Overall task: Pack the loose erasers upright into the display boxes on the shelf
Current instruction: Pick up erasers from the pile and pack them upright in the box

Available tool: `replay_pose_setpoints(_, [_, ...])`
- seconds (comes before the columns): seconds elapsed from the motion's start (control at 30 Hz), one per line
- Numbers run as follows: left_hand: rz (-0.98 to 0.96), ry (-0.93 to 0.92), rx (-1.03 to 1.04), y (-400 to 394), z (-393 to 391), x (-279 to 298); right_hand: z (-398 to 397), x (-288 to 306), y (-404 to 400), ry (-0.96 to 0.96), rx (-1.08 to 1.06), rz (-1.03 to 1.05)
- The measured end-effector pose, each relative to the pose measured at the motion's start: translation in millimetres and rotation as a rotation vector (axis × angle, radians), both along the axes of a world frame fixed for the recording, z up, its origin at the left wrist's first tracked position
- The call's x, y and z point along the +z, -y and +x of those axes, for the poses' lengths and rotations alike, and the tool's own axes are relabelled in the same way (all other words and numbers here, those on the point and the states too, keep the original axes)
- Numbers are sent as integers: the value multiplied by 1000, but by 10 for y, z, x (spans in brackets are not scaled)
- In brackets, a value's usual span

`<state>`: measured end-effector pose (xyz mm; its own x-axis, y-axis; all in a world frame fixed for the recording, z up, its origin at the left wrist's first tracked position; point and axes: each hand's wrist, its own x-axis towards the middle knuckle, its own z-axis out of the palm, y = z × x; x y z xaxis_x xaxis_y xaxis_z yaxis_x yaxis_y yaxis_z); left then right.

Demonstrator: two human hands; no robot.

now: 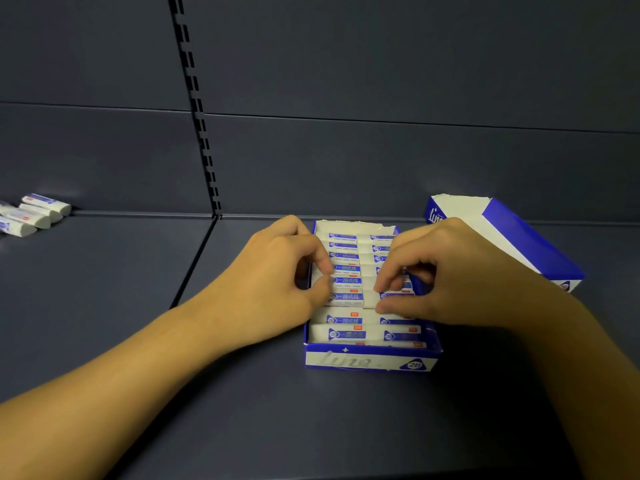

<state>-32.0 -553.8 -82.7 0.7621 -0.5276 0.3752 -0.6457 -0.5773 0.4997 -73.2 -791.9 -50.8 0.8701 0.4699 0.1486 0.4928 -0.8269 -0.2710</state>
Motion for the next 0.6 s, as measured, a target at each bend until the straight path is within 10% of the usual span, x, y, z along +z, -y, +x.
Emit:
replay_pose_setpoints(0.43, [-131,119,162,-105,328,72,129,-94,89,275,-263,448])
replay_pose_setpoints(0.6, [49,139,248,-311,447,114,129,41,36,251,-329,314])
